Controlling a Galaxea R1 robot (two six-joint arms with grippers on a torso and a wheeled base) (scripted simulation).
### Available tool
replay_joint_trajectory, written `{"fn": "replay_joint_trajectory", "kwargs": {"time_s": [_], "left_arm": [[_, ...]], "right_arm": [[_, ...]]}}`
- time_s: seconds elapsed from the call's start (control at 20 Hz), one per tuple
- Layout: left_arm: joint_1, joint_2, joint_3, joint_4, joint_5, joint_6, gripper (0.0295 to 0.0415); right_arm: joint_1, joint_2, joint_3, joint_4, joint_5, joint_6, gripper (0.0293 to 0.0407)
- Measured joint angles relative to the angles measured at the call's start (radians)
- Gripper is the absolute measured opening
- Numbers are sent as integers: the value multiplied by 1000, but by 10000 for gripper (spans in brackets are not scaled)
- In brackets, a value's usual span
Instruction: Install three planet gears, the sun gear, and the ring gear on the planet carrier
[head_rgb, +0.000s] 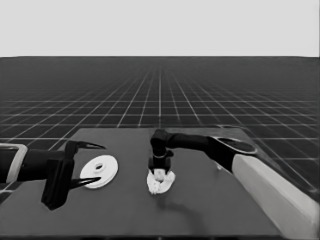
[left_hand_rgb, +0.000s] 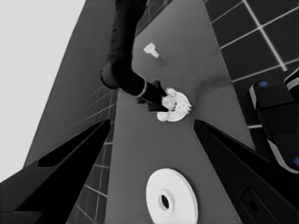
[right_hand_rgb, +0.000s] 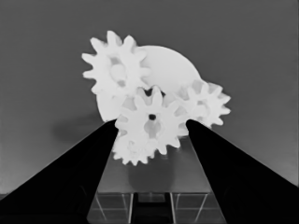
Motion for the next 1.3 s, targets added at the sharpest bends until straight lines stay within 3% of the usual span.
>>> {"fn": "replay_joint_trajectory", "kwargs": {"time_s": [1.3], "left_arm": [[0,0,0,0,0,0,385]], "right_arm": [[-13,1,-4,-4,2,213,309]]}}
